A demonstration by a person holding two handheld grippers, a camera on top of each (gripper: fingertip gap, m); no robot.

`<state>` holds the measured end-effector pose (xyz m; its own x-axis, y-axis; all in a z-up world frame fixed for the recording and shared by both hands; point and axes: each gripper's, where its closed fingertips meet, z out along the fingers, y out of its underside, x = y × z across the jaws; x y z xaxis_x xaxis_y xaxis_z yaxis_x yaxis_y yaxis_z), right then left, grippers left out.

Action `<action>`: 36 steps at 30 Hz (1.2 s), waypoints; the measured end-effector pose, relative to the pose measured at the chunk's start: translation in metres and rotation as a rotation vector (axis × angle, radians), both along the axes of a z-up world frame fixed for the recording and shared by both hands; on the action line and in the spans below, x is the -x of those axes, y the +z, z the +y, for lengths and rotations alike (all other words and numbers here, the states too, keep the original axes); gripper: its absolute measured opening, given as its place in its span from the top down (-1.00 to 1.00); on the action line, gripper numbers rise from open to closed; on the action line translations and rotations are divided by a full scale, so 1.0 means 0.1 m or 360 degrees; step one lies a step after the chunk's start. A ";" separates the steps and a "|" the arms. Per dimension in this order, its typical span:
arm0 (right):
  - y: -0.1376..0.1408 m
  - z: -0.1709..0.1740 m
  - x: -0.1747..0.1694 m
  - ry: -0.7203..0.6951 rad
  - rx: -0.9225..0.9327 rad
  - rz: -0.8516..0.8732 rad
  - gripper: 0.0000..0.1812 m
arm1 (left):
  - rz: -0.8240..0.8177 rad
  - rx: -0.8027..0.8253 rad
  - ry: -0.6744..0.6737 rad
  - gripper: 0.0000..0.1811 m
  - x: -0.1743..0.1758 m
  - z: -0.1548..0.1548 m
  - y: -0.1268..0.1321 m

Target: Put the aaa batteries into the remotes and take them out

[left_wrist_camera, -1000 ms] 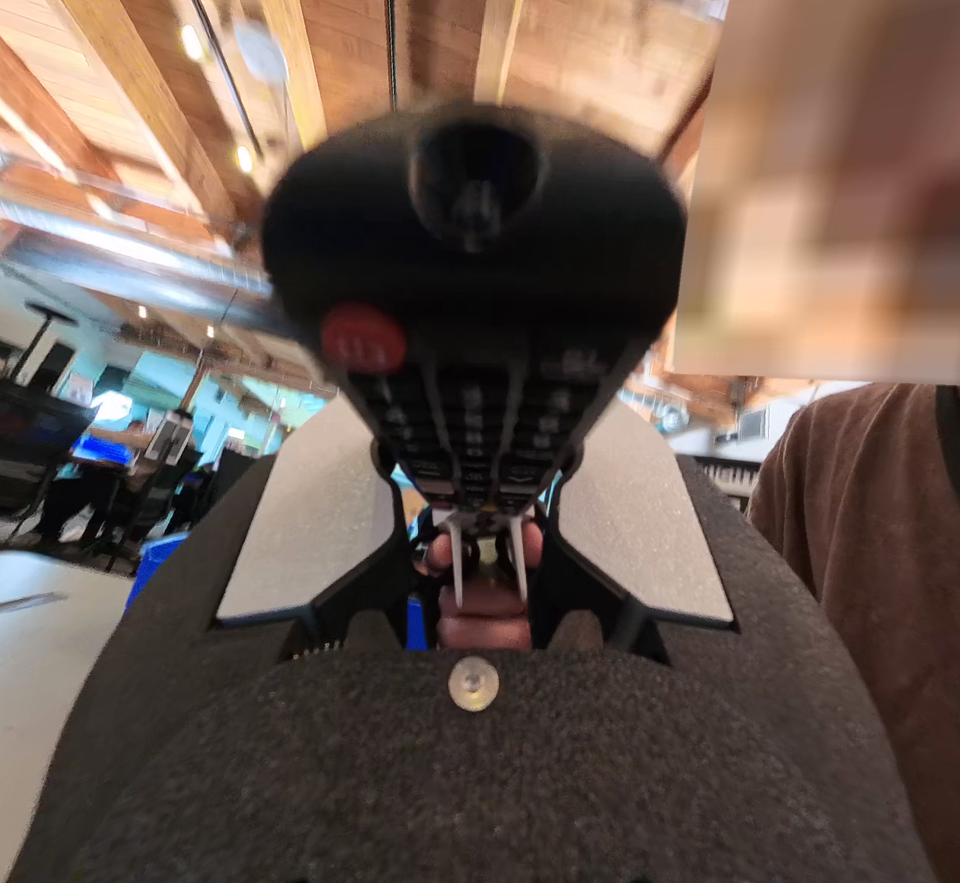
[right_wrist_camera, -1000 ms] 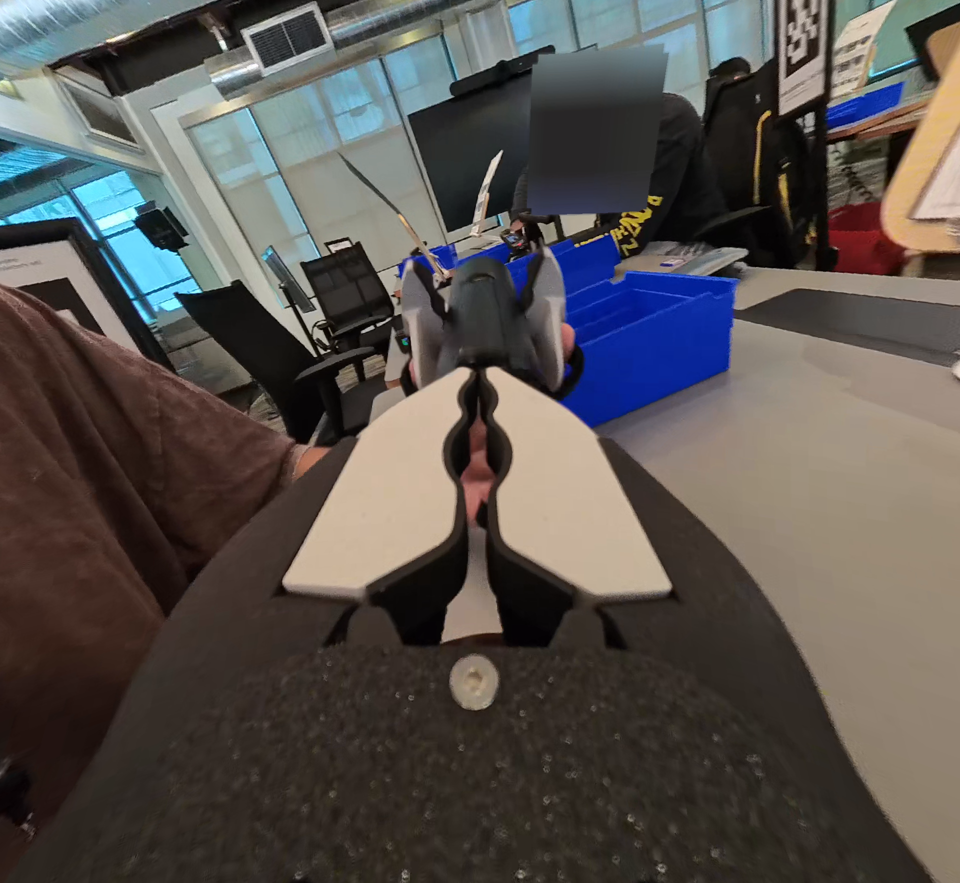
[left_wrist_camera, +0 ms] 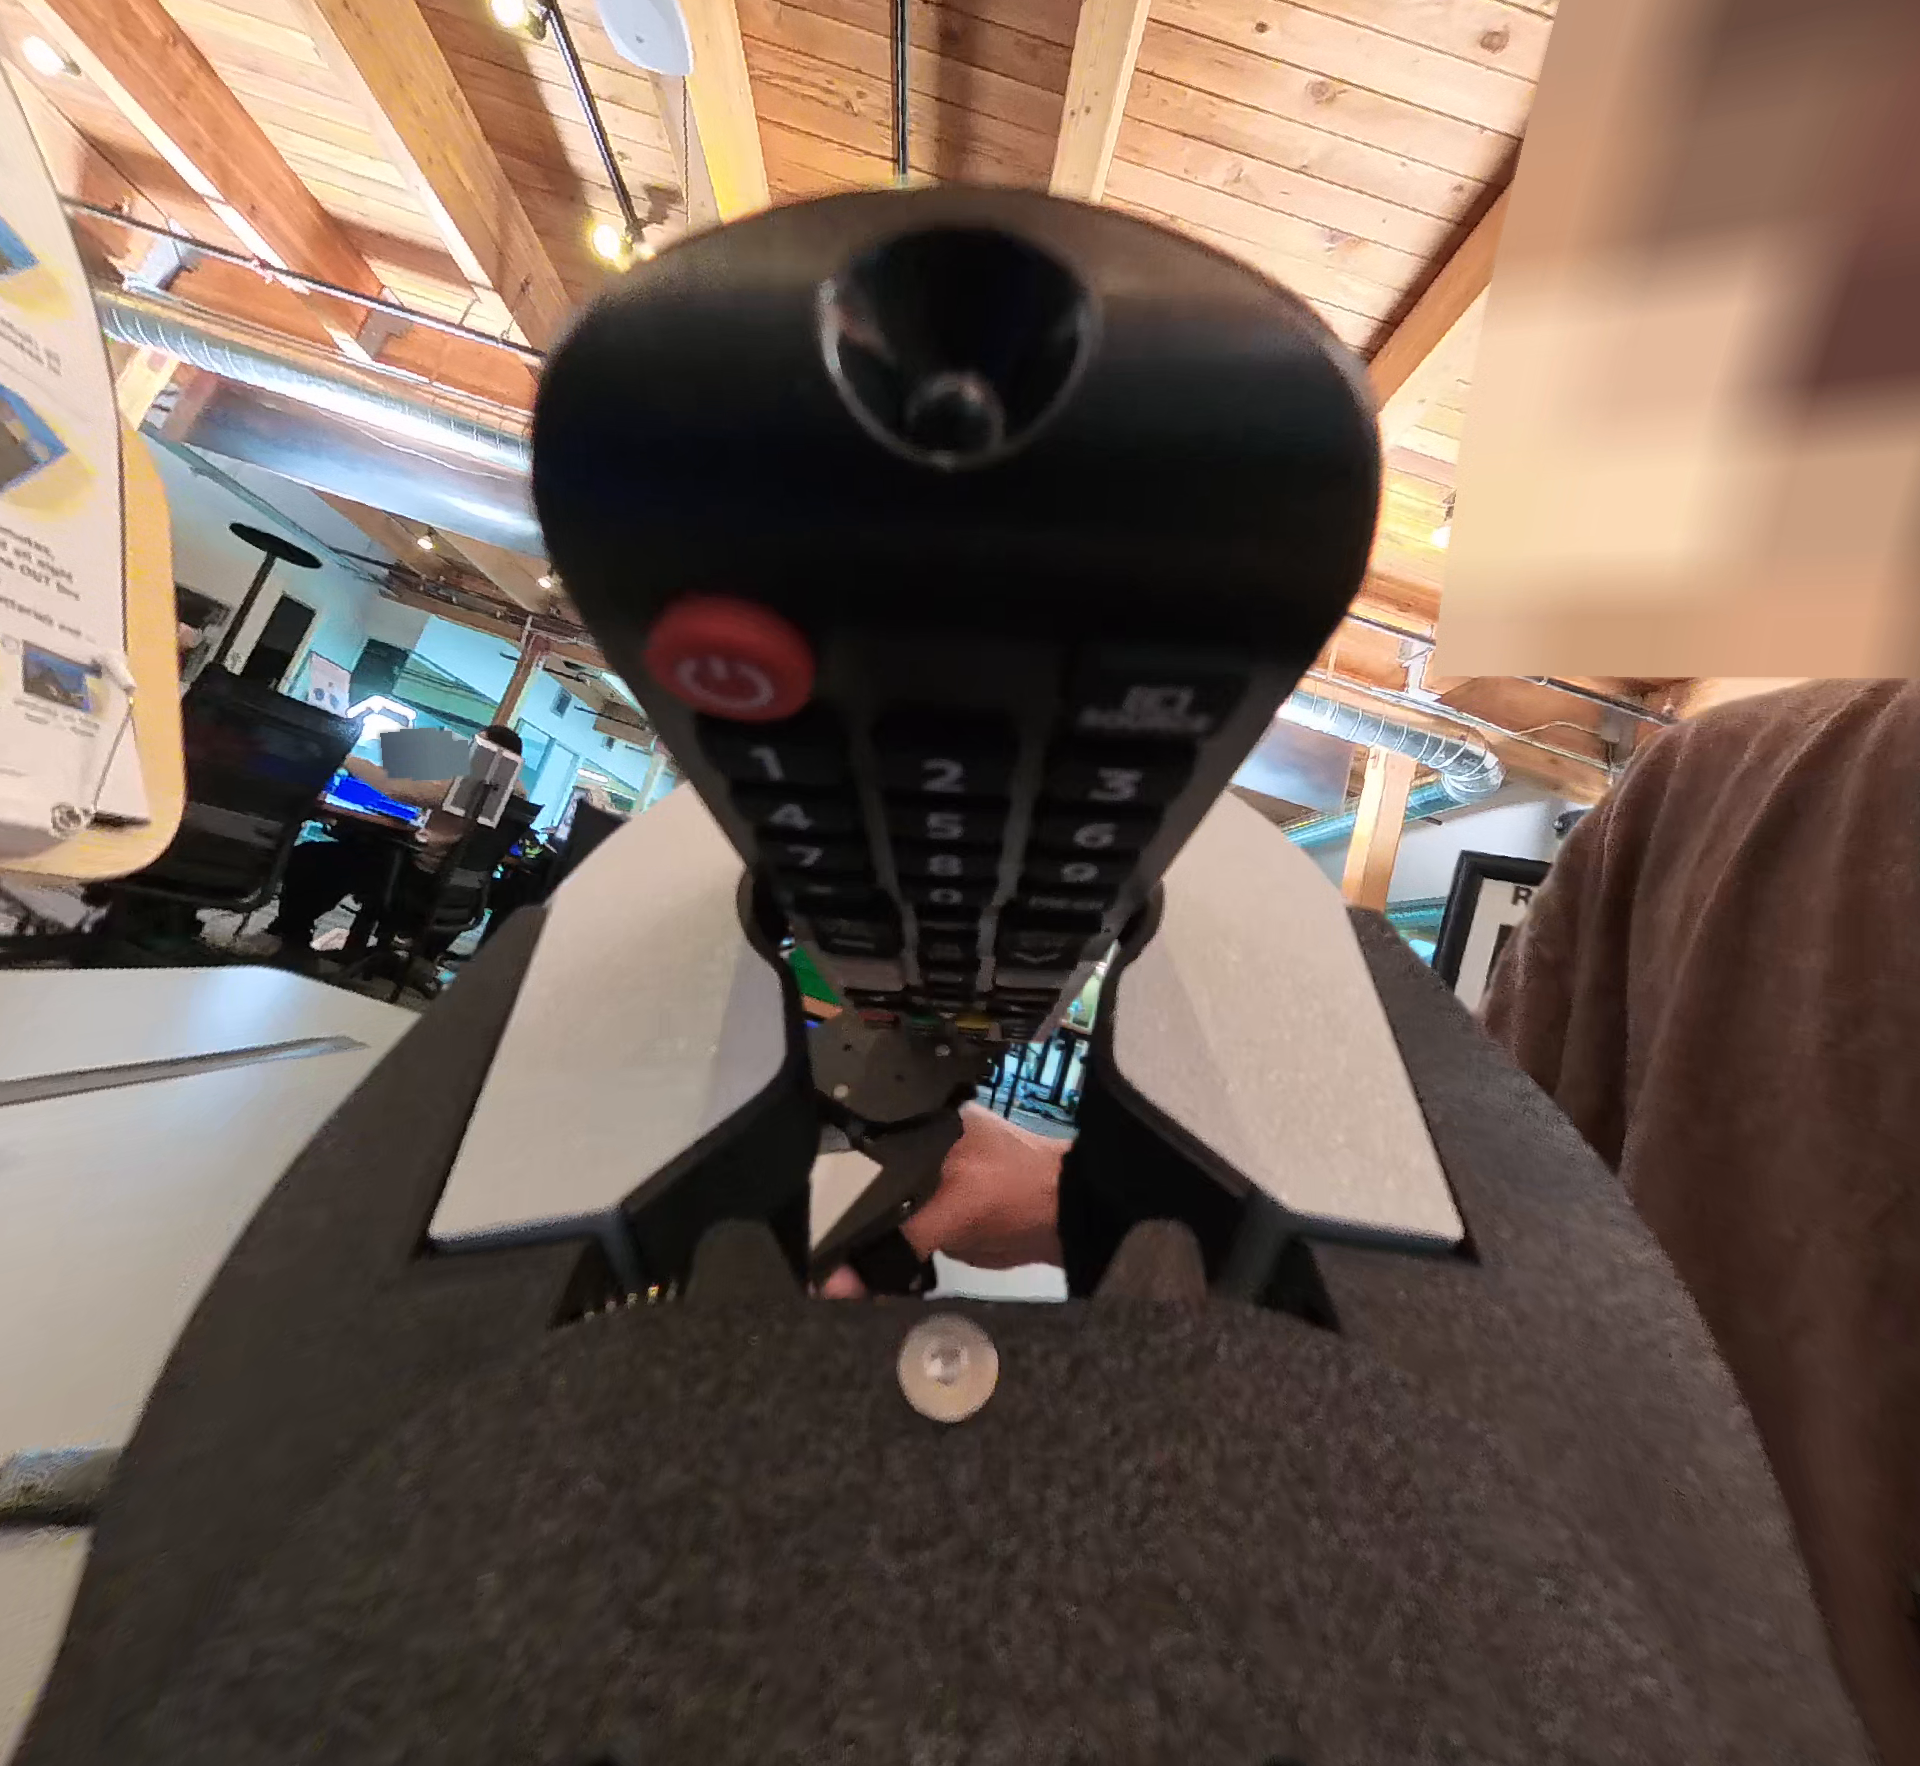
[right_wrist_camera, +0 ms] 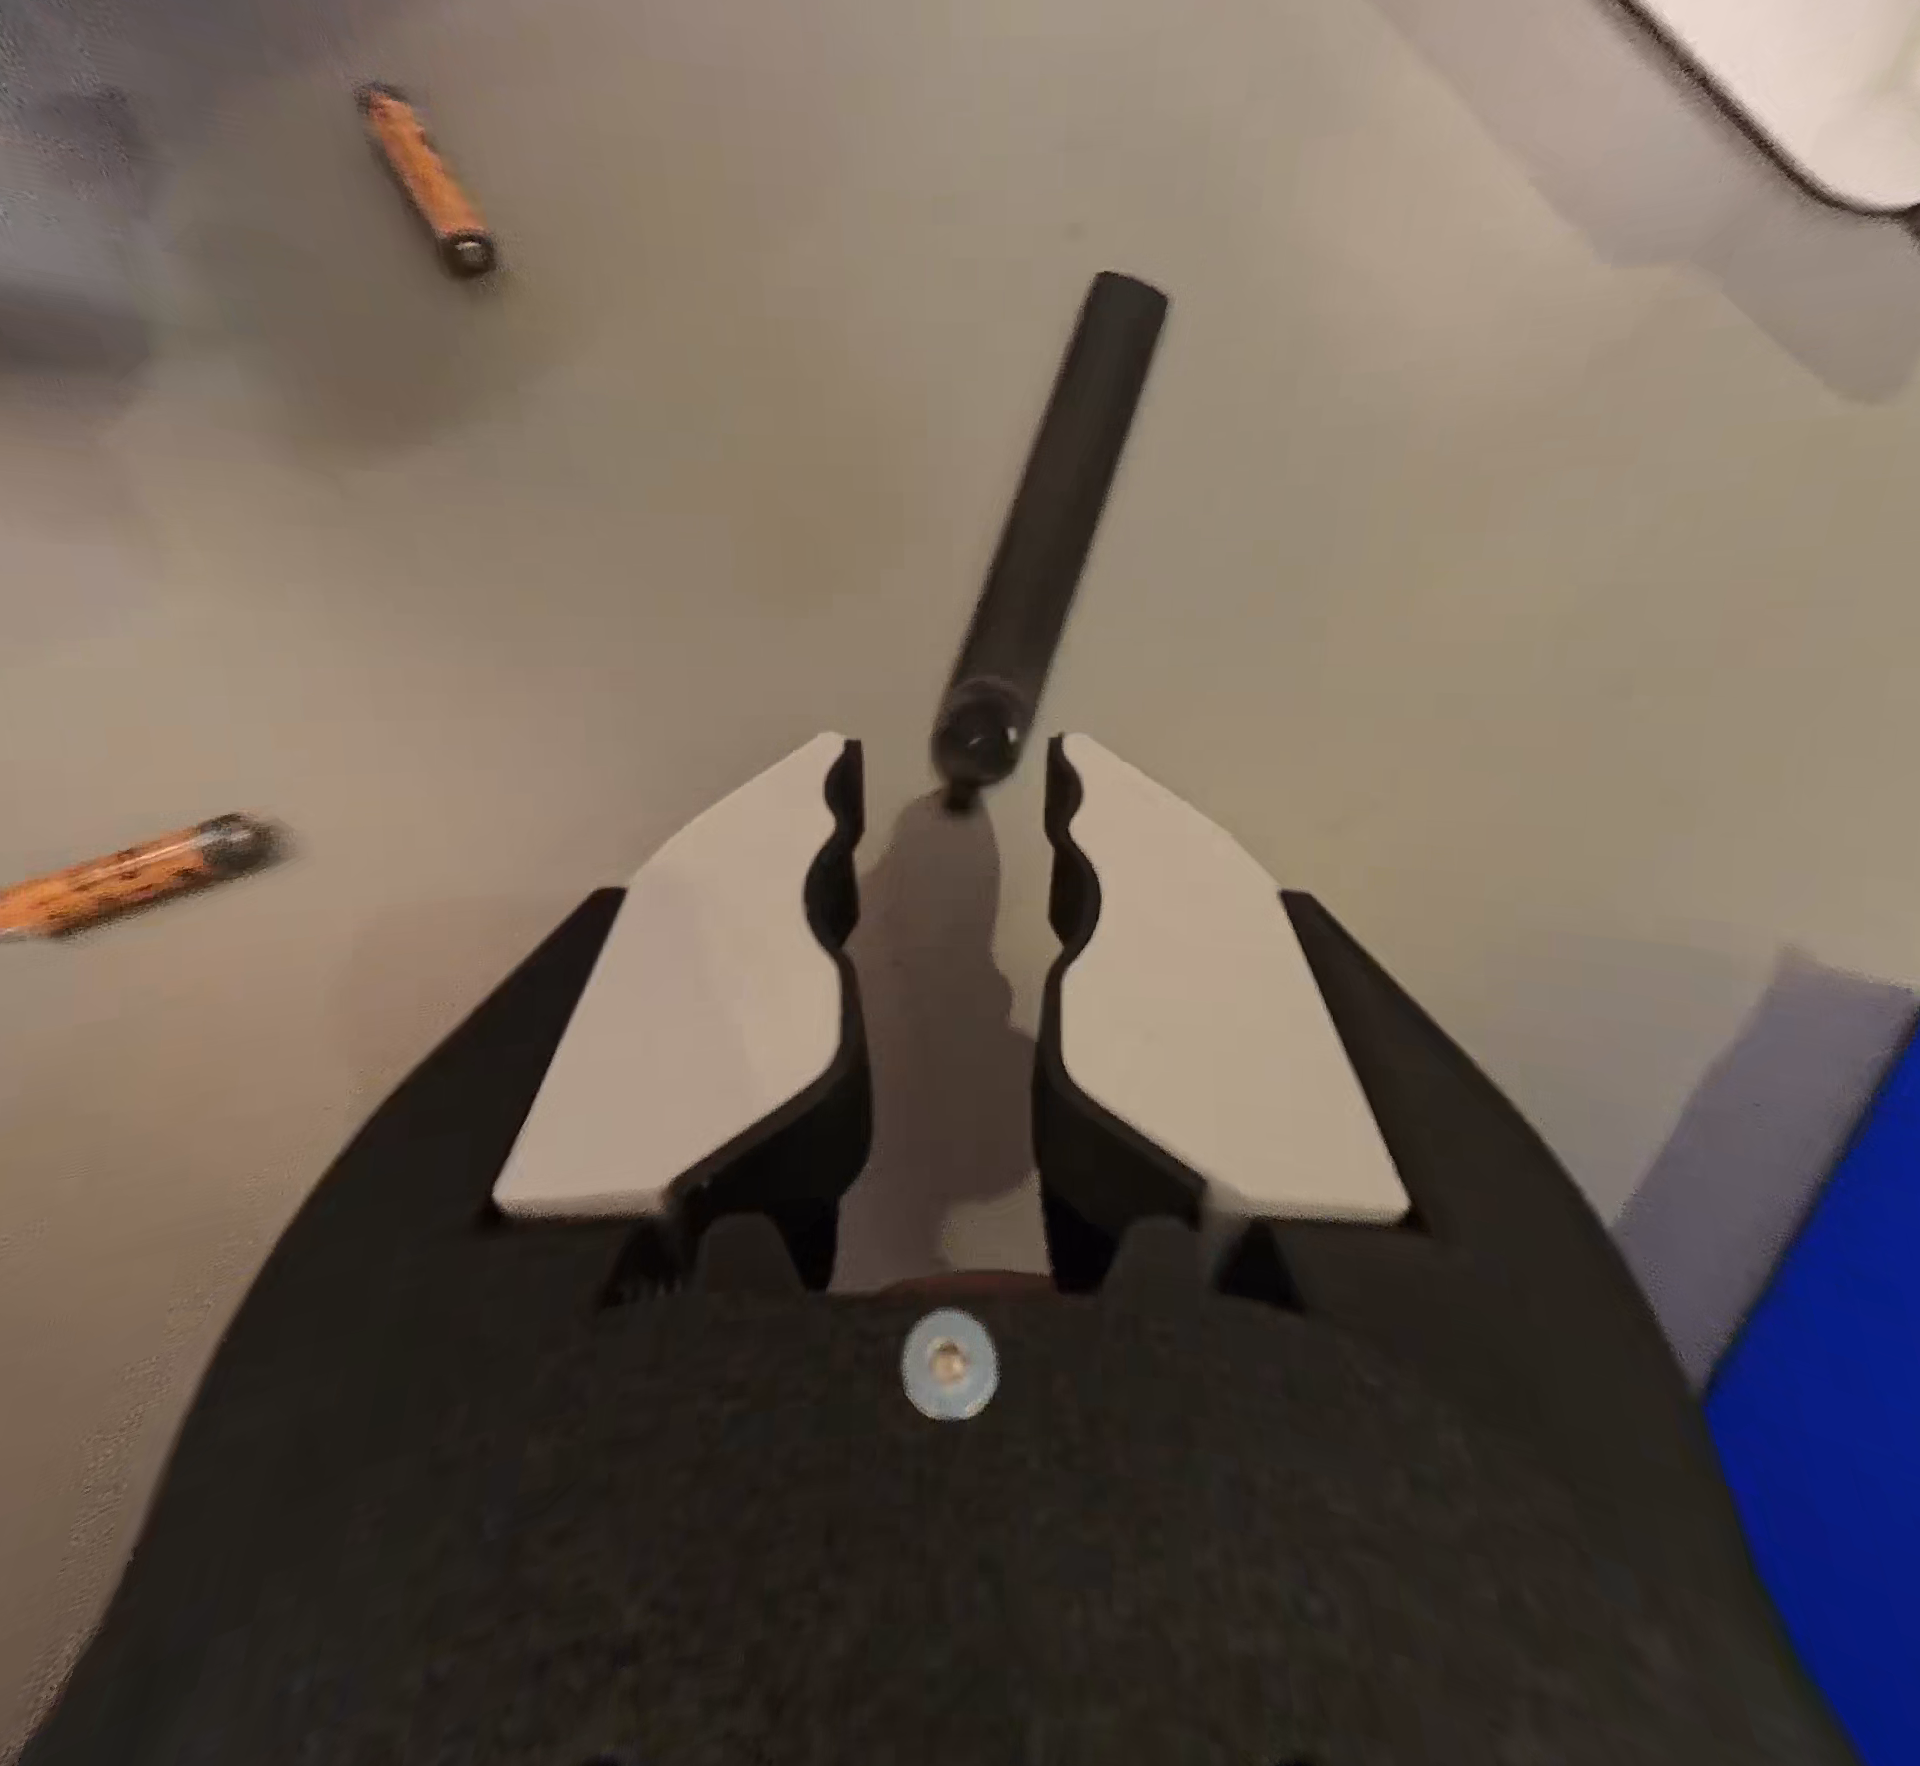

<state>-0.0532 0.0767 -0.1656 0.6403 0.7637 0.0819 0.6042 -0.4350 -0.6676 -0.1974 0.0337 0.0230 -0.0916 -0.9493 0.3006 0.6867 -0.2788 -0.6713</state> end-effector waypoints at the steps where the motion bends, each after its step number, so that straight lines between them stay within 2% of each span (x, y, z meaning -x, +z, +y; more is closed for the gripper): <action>1: -0.01 0.04 0.00 0.0010 -0.0015 -0.0010 0.67 | 0.0013 0.0014 -0.0011 0.34 -0.03 0.01 -0.03; 6: -0.19 0.13 0.02 -0.0033 0.0135 -0.0004 0.67 | 0.0043 0.0031 -0.0049 0.33 -0.12 0.02 -0.08; 9: -0.22 0.24 0.08 -0.0083 0.0189 0.0089 0.68 | 0.0038 0.0067 -0.0075 0.33 -0.13 0.06 -0.12; 11: -0.30 0.25 0.08 -0.0126 0.0353 0.0109 0.70 | 0.0044 0.0077 -0.0076 0.33 -0.13 0.07 -0.14; 13: -0.27 0.10 0.15 -0.0091 0.0506 0.0199 0.69 | 0.0047 0.0084 -0.0072 0.33 -0.13 0.09 -0.15; 15: -0.11 -0.20 0.44 0.0051 0.0683 0.0501 0.66 | 0.0038 0.0085 -0.0064 0.33 -0.10 0.10 -0.14; 17: 0.02 -0.42 0.59 0.0190 0.0736 0.0631 0.61 | 0.0022 0.0080 -0.0060 0.33 -0.06 0.10 -0.12; 18: 0.08 -0.38 0.57 0.0182 0.0675 0.0631 0.61 | 0.0019 0.0080 -0.0056 0.33 -0.05 0.11 -0.11; 20: 0.24 -0.19 0.46 0.0266 0.0427 0.0546 0.63 | 0.0018 0.0084 -0.0048 0.33 -0.02 0.13 -0.11; 24: 0.37 0.12 0.42 0.0809 0.0000 0.0045 0.58 | 0.0016 0.0098 -0.0039 0.33 0.02 0.15 -0.12; 27: 0.20 0.22 0.44 0.1177 0.0103 -0.0321 0.59 | 0.0020 0.0102 -0.0036 0.33 0.03 0.16 -0.13; 30: 0.03 0.24 0.48 0.1507 0.0137 -0.0553 0.66 | 0.0046 0.0078 -0.0030 0.33 0.01 0.14 -0.13; 33: -0.21 0.39 0.34 0.1642 0.0119 -0.0819 0.61 | 0.0033 0.0090 -0.0046 0.33 0.01 0.14 -0.13; 36: -0.32 0.42 0.29 0.1714 0.0090 -0.0867 0.63 | 0.0046 0.0076 -0.0051 0.33 -0.01 0.12 -0.13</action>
